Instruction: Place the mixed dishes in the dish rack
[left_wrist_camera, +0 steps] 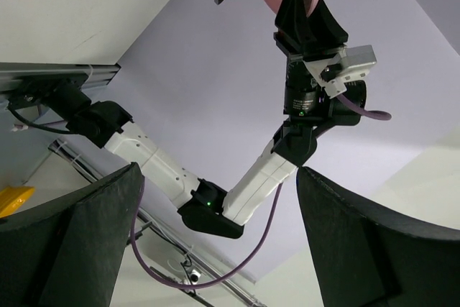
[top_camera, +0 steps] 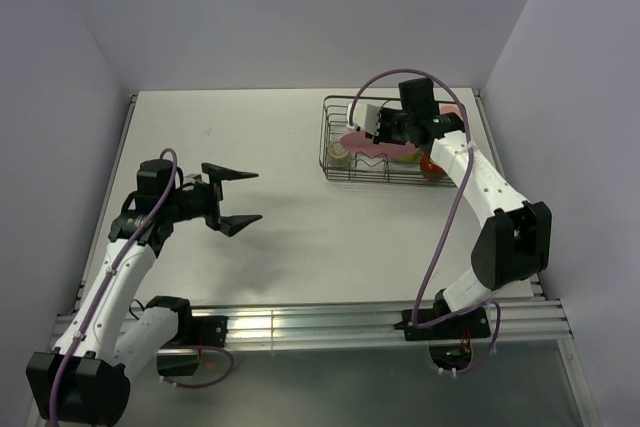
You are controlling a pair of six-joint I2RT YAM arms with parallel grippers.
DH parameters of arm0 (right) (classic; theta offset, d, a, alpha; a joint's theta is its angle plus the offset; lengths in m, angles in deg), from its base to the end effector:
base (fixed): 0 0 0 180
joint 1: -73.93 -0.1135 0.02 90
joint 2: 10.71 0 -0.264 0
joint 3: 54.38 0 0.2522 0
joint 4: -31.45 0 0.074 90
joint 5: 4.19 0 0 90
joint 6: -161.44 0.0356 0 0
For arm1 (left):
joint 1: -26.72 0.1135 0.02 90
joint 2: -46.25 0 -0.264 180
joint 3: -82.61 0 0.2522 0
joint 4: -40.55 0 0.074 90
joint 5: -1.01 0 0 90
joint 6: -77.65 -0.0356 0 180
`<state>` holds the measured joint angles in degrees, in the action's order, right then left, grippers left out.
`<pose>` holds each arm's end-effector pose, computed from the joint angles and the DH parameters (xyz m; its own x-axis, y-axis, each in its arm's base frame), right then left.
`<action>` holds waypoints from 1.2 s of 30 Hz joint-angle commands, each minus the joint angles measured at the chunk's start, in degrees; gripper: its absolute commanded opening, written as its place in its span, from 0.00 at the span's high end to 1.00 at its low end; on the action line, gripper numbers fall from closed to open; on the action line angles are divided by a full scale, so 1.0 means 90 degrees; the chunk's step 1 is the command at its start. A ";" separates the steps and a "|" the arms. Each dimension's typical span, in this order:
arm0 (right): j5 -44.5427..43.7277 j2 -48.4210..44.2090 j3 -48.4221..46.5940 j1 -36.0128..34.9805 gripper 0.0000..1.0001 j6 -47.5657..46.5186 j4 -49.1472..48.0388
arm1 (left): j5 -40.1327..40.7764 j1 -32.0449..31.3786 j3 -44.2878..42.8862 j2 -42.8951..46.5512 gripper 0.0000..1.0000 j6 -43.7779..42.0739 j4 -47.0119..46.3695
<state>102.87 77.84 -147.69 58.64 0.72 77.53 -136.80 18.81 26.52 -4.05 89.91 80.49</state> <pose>0.3308 0.1013 0.3270 0.2283 -0.8731 -0.4308 -0.7546 0.1209 -0.6450 0.1779 -0.0514 0.2871 -0.5657 -0.5840 0.5822 -0.6919 -0.0478 -0.7204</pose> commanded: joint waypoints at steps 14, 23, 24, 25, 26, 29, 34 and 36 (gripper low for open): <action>-0.0167 0.0444 -0.0126 -0.0069 1.00 0.0436 -0.0758 | -0.0283 0.0175 -0.0014 -0.0133 0.05 -0.0102 -0.0252; -0.0196 0.0483 0.0244 -0.0010 0.78 0.0601 -0.1237 | -0.0283 0.0214 -0.0111 -0.0231 0.04 -0.0170 -0.0223; -0.0196 0.0464 0.0293 -0.0010 0.74 0.0631 -0.1372 | -0.0283 0.0214 -0.0131 -0.0250 0.04 -0.0180 -0.0203; -0.0187 0.0444 0.0323 -0.0001 0.72 0.0650 -0.1422 | -0.0283 0.0224 -0.0141 -0.0260 0.04 -0.0200 -0.0184; -0.0196 0.0444 0.0371 0.0009 0.70 0.0680 -0.1452 | -0.0274 0.0224 -0.0160 -0.0270 0.04 -0.0200 -0.0184; -0.0206 0.0405 0.0450 0.0009 0.48 0.0748 -0.1666 | -0.0254 0.0224 -0.0209 -0.0309 0.04 -0.0210 -0.0203; -0.0157 0.0249 0.0518 0.0009 0.09 0.0885 -0.1872 | -0.0215 0.0224 -0.0277 -0.0339 0.03 -0.0288 -0.0135; -0.0069 0.0152 0.0518 0.0009 0.00 0.0914 -0.1920 | -0.0205 0.0224 -0.0278 -0.0338 0.03 -0.0288 -0.0115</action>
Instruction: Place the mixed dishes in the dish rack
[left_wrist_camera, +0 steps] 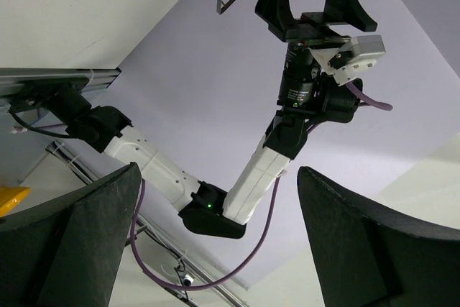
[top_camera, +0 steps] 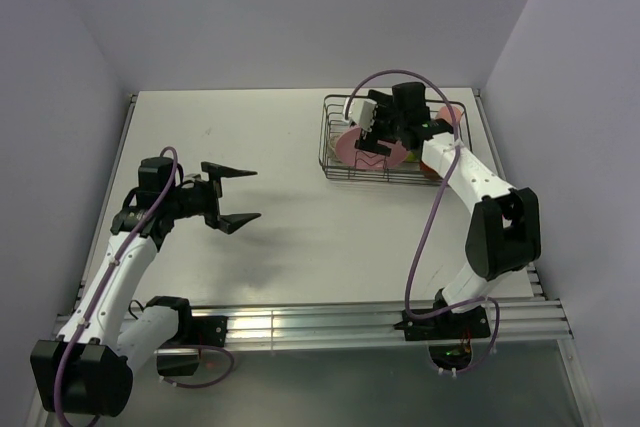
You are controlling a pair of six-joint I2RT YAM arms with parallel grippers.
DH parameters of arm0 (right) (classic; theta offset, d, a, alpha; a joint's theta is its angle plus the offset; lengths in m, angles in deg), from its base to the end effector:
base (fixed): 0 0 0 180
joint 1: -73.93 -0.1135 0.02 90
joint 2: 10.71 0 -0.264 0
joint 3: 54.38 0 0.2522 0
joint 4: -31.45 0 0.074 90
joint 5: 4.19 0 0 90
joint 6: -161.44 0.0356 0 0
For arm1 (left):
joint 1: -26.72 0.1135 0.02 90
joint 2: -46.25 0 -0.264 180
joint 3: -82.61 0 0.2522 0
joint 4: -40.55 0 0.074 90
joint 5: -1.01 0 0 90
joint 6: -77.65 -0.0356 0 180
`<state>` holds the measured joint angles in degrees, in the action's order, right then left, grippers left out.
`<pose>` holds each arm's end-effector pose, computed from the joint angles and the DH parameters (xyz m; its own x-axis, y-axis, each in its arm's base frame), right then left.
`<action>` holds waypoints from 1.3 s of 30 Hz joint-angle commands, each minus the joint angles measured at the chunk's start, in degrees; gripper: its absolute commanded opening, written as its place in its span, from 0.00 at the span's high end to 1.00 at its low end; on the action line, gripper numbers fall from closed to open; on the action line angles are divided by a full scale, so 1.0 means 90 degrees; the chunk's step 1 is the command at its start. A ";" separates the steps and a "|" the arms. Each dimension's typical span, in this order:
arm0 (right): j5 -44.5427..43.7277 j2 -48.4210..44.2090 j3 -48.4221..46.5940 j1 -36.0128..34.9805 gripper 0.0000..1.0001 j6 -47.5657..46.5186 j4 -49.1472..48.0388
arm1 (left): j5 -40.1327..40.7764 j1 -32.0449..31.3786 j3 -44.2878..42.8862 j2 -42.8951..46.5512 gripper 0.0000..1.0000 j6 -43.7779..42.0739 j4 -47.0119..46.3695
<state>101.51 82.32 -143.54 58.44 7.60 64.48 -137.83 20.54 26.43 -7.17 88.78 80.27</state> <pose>0.3561 0.1087 0.2951 0.1628 -0.8515 -0.4984 -0.7246 0.2396 -0.6461 0.1884 -0.0474 0.2791 -0.5410 -0.5910 0.5984 -0.7157 -0.0503 -0.6966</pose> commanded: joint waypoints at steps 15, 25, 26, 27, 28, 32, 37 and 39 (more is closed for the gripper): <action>-0.0933 -0.1830 0.0174 -0.0642 0.00 0.1818 -0.0774 | 0.0046 0.0032 -0.0375 -0.0157 0.03 -0.0356 -0.0179; -0.3706 -0.2164 -0.0291 -0.1697 0.00 0.5828 0.0024 | 0.0231 0.0022 -0.0093 -0.0030 0.02 -0.0552 -0.0257; -0.3998 -0.2067 -0.0507 -0.1707 0.00 0.6219 0.0424 | 0.0241 0.0022 -0.0063 -0.0011 0.02 -0.0591 -0.0276; -0.3991 -0.1863 -0.0751 -0.1707 0.00 0.6765 0.1346 | 0.0231 0.0022 -0.0034 0.0009 0.02 -0.0707 -0.0286; -0.4010 -0.1774 -0.1102 -0.1736 0.00 0.7051 0.1752 | 0.0202 0.0022 0.0025 -0.0001 0.02 -0.0776 -0.0277; -0.4069 -0.1704 -0.1223 -0.1892 0.00 0.8175 0.3092 | 0.0347 -0.0007 -0.0072 -0.0098 0.02 -0.1312 0.0026; -0.3553 -0.2542 -0.0249 -0.1902 0.00 0.9190 0.3446 | 0.0846 -0.0455 -0.1036 -0.0878 0.01 -0.2513 0.0669; -0.3522 -0.3070 0.0104 -0.1902 0.00 0.9522 0.3261 | 0.1118 -0.0953 -0.1360 -0.1365 0.01 -0.2806 0.0739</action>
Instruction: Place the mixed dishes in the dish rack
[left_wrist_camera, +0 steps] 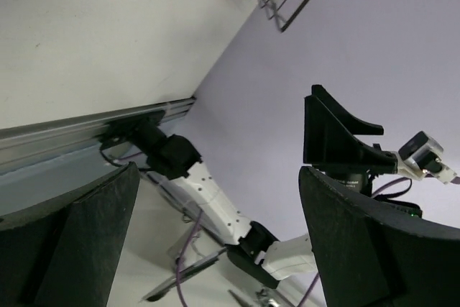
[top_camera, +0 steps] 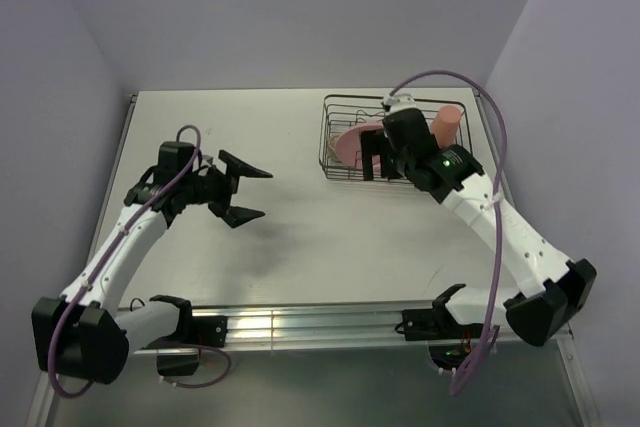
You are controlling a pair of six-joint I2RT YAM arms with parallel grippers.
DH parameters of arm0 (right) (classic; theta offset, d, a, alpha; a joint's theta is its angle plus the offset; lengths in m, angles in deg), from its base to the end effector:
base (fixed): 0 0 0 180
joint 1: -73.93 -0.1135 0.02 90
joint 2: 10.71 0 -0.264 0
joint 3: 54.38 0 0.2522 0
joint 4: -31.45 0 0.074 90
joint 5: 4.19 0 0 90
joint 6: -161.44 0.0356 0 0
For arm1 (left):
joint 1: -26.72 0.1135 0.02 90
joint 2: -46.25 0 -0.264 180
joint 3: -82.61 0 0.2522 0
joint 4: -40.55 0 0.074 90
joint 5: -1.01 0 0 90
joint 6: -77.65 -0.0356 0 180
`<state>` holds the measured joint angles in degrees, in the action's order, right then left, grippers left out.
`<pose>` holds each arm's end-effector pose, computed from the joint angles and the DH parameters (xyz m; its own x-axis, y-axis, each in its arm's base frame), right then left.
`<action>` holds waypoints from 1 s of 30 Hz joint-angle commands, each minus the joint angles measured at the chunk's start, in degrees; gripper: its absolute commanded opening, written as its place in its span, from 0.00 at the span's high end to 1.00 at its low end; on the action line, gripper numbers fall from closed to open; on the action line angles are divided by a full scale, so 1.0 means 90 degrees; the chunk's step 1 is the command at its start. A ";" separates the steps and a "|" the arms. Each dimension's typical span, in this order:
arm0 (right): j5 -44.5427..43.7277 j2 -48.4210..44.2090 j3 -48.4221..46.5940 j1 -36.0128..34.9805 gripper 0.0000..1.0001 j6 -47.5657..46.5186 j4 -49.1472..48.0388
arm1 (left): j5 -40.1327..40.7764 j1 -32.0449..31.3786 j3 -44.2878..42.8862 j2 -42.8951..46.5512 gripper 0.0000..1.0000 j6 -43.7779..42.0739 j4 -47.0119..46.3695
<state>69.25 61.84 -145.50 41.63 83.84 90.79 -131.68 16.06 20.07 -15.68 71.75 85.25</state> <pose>0.2267 0.1313 0.3751 -0.6099 -0.1421 -0.7796 -0.2035 0.9789 -0.0192 0.2116 -0.0644 0.2794 -0.6816 -0.6157 0.3954 -0.6170 0.1930 -0.7629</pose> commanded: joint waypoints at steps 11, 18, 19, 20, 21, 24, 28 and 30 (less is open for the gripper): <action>-0.0787 -0.1929 0.1633 -0.0035 0.00 0.2196 0.0306 | 0.2018 -0.2038 -0.2148 -0.1282 0.01 -0.1452 0.0399; -0.1002 -0.2123 0.1916 -0.0035 0.00 0.2421 0.0473 | 0.3201 -0.3219 -0.3116 -0.1986 0.01 -0.2517 0.0938; -0.0954 -0.2192 0.2032 -0.0035 0.00 0.2421 0.0434 | 0.3221 -0.3278 -0.2951 -0.1947 0.01 -0.2518 0.0667; -0.0886 -0.2376 0.2101 -0.0035 0.00 0.2421 0.0366 | 0.3182 -0.3347 -0.2814 -0.1889 0.01 -0.2498 0.0461; -0.0798 -0.2494 0.2179 -0.0045 0.00 0.2382 0.0181 | 0.3162 -0.3367 -0.2639 -0.1695 0.01 -0.2401 0.0256; -0.0252 -0.3167 0.2812 -0.0035 0.00 0.2294 -0.0442 | 0.3094 -0.3367 -0.1771 -0.1023 0.01 -0.2206 -0.0788; 0.0654 -0.4212 0.3828 -0.0025 0.00 0.2284 -0.1478 | 0.2997 -0.3367 -0.0357 -0.0171 0.01 -0.2137 -0.2097; 0.0940 -0.4934 0.4645 -0.0025 0.00 0.2264 -0.2357 | 0.2909 -0.3377 0.0501 0.0424 0.01 -0.2215 -0.2995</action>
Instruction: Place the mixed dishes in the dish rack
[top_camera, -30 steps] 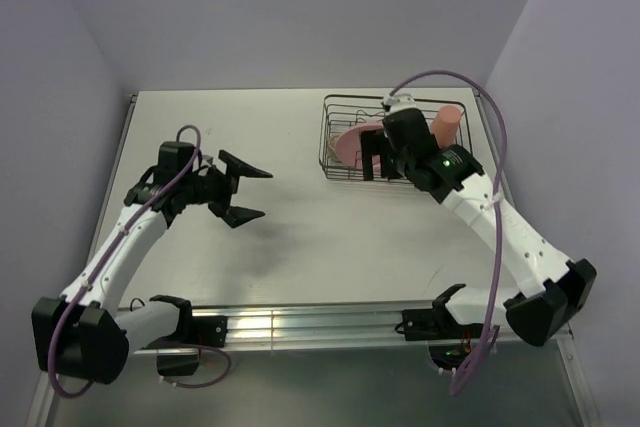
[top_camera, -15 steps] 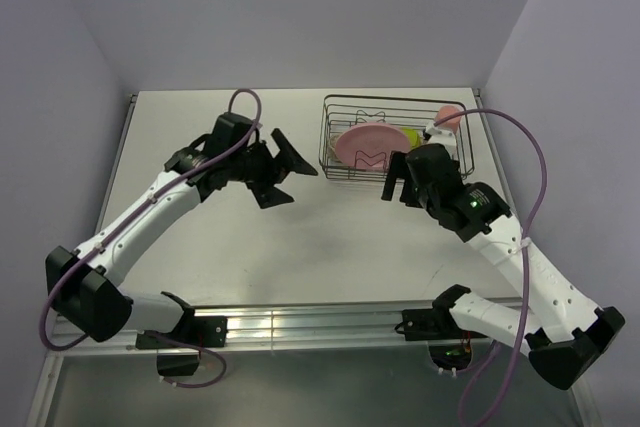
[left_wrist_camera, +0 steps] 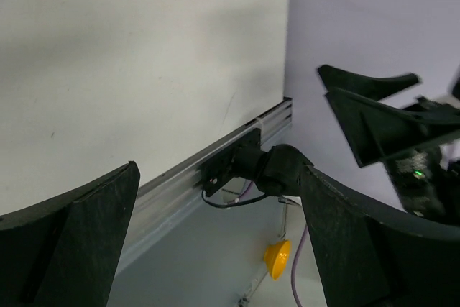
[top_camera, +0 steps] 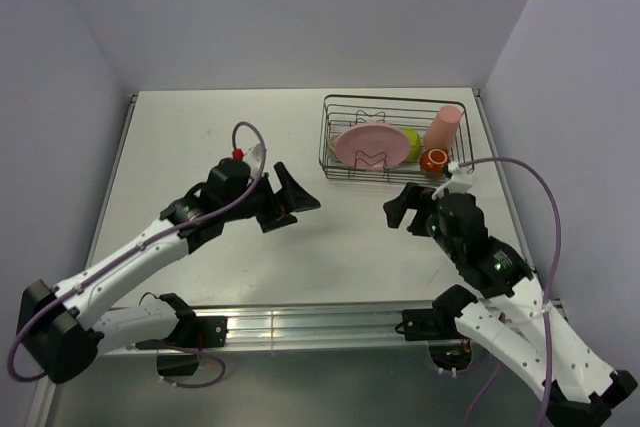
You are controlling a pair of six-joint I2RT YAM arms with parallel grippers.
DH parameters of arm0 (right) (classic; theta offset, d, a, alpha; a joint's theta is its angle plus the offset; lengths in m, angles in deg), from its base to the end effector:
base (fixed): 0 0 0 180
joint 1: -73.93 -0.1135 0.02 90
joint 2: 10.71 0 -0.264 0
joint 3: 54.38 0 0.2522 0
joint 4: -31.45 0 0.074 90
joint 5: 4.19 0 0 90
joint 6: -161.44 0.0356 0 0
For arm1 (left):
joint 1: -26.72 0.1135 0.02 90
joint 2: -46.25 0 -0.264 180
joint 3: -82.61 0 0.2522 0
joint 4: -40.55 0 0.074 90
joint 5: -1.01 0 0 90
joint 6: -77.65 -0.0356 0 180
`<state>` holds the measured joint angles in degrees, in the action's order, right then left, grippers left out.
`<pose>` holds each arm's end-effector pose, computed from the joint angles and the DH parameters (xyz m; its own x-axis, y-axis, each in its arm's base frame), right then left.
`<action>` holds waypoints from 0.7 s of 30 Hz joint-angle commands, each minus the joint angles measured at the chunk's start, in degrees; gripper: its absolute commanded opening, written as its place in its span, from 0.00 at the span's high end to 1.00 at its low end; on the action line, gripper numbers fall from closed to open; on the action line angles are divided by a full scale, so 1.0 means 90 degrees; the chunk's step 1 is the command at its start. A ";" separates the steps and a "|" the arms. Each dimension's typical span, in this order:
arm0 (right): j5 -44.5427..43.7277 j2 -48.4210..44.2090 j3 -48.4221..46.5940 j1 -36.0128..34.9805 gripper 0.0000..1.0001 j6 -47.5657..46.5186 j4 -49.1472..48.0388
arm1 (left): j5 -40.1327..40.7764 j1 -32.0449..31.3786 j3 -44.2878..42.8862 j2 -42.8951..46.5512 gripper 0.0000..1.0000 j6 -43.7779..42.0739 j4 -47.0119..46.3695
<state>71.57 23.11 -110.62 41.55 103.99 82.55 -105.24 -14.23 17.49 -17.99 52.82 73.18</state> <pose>0.1136 0.0617 0.3046 -0.5229 0.2860 -0.8030 -0.0659 0.9257 0.3725 0.1819 -0.1710 0.2982 -0.9011 -0.3717 -0.2234 -0.0210 0.5520 -0.8336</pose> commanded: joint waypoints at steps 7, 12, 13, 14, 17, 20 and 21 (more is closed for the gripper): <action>0.1162 -0.2351 0.3077 -0.0025 0.00 0.0640 -0.3464 | -0.0274 -0.0001 0.2999 0.2284 0.01 -0.0239 -0.3951; 0.1279 -0.2947 0.3888 -0.0025 0.00 0.0855 -0.4110 | -0.0450 -0.0001 0.4422 0.3221 0.01 -0.0044 -0.5259; 0.1250 -0.3160 0.3986 -0.0025 0.00 0.0875 -0.4120 | -0.0441 -0.0001 0.4668 0.3339 0.01 0.0063 -0.5822; 0.1202 -0.3288 0.4055 -0.0025 0.00 0.0894 -0.4342 | -0.0460 -0.0001 0.4893 0.3543 0.01 0.0325 -0.6185; 0.1163 -0.3883 0.4270 -0.0025 0.00 0.0749 -0.4365 | -0.0431 -0.0001 0.5802 0.3846 0.01 0.0775 -0.7404; 0.0724 -0.4460 0.4300 -0.0025 0.00 0.0845 -0.3821 | -0.0479 -0.0001 0.6369 0.4072 0.01 0.0923 -0.7887; 0.0587 -0.4616 0.4242 -0.0025 0.00 0.0817 -0.3604 | -0.0596 -0.0001 0.6515 0.4130 0.01 0.0952 -0.7927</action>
<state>80.92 -10.22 -72.43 41.55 110.99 48.98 -108.45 -14.23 66.91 16.89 58.72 16.75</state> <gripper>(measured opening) 0.995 0.993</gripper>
